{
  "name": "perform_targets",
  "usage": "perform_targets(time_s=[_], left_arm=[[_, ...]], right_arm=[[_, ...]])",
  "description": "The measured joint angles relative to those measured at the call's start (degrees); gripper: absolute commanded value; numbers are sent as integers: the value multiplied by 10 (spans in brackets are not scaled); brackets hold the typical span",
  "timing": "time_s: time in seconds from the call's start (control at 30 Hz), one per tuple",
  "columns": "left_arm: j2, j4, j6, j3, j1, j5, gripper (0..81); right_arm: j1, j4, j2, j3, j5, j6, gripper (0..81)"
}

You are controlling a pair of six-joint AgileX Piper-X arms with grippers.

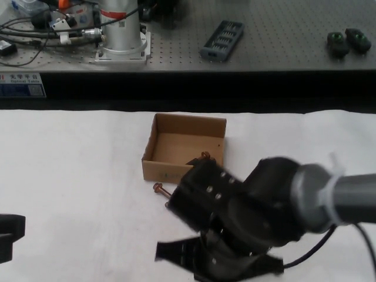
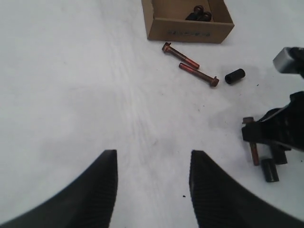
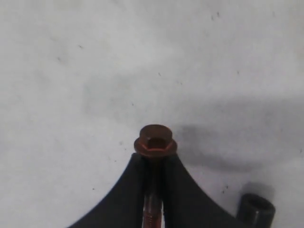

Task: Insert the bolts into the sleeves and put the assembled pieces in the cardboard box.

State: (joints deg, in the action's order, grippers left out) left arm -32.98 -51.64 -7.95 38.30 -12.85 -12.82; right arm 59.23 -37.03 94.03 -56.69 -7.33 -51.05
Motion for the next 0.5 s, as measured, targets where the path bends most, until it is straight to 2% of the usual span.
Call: perform_targets(time_s=[0.23,0.37,0.5], left_arm=[[-30,20,0,-14,0,-10,357],[-53,85,-25,-89,-4,-97,349],[-69,102,-63,-144,-29,-135,313]], right_arm=[[0,1,-83,0,-25,77,43],[-8,1,-140,0,-37,110,43],[-26,-4,-193,0,-38,127,43]])
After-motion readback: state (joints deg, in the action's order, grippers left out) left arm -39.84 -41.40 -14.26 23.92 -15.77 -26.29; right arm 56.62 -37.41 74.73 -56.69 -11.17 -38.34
